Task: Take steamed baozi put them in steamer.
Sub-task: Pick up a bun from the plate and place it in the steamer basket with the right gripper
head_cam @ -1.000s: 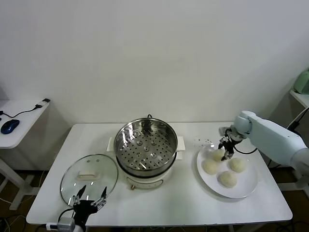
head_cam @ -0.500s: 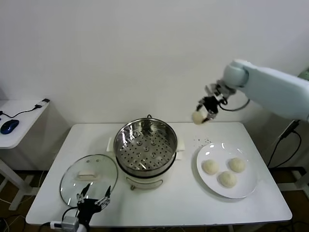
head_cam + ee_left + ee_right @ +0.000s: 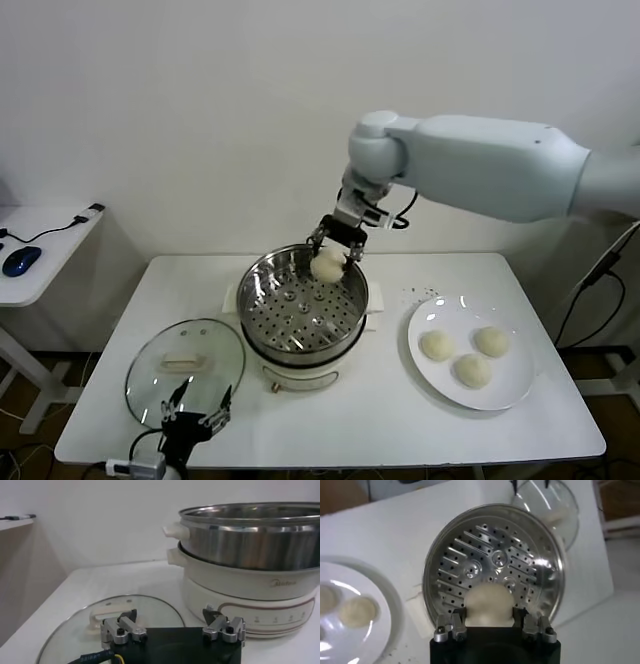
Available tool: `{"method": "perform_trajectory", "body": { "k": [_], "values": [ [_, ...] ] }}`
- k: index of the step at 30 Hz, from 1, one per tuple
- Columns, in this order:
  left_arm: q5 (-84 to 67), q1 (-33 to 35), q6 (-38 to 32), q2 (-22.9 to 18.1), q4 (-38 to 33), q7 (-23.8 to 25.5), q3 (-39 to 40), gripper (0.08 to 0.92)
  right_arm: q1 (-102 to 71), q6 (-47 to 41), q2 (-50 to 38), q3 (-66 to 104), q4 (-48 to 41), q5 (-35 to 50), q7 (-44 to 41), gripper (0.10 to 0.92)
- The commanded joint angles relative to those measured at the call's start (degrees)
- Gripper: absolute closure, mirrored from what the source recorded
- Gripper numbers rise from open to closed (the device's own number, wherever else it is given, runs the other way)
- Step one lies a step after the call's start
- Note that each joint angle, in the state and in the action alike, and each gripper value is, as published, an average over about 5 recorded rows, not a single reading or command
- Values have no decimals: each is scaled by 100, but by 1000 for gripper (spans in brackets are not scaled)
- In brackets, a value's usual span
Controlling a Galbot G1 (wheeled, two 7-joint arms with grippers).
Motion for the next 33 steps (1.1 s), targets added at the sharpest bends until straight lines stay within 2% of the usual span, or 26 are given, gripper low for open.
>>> {"method": "perform_trajectory", "body": {
  "k": [1, 6, 16, 19, 25, 33],
  "values": [
    [48, 29, -3, -4, -14, -1, 35, 177, -1213, 1014, 559, 366, -894, -2077, 538, 397],
    [50, 18, 1, -3, -10, -4, 52, 177, -1791, 1138, 869, 846, -1855, -2586, 847, 397],
    [23, -26, -1, 20, 40, -17, 55, 177, -2170, 1198, 1481, 1058, -2804, -2399, 992, 394],
    [19, -50, 1, 12, 56, -24, 61, 177, -2166, 1270, 1595, 1076, -2963, -2387, 1013, 361],
    [16, -58, 14, 7, 33, -24, 60, 177, -1900, 1303, 1512, 861, -2756, -1715, 783, 223],
    [25, -39, 29, -2, 0, -17, 78, 177, -672, 1170, 644, 456, -1752, -92, 361, 203]
  ]
}}
